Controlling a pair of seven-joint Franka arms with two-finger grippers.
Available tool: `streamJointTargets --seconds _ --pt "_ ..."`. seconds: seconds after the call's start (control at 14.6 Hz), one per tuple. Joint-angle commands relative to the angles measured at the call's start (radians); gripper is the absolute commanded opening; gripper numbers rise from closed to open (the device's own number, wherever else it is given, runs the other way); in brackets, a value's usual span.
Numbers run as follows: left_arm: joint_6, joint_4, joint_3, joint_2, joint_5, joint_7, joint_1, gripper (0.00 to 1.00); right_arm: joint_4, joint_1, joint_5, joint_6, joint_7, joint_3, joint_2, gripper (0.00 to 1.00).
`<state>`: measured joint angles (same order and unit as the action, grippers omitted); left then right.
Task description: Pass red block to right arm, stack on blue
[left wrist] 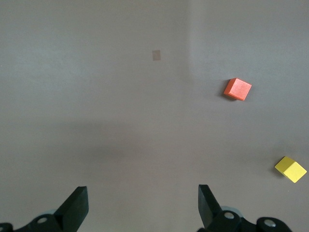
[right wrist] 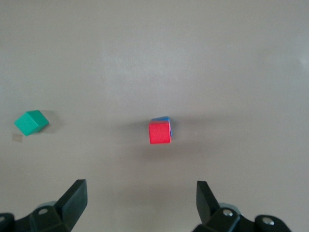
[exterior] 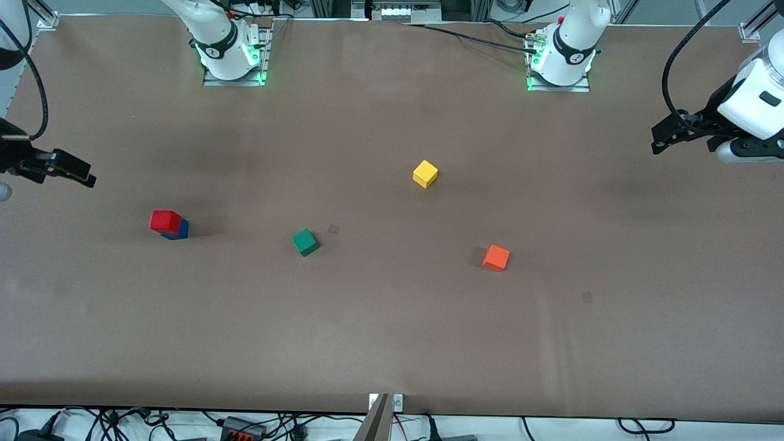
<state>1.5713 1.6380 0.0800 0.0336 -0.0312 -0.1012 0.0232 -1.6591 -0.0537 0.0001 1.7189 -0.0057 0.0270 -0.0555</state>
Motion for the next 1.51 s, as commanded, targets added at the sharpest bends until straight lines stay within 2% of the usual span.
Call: streamJointTargets --seconds 0.0,1.44 --pt "-0.025 -0.032 -0.002 -0.014 -0.012 0.017 0.001 1.00 -0.053 -0.017 -0.003 -0.013 -0.002 -0.021 0.046 1.00" --pt "-0.027 -0.033 0.000 -0.014 -0.012 0.017 0.001 1.00 -0.039 -0.017 -0.017 -0.048 -0.037 -0.022 0.046 1.00"
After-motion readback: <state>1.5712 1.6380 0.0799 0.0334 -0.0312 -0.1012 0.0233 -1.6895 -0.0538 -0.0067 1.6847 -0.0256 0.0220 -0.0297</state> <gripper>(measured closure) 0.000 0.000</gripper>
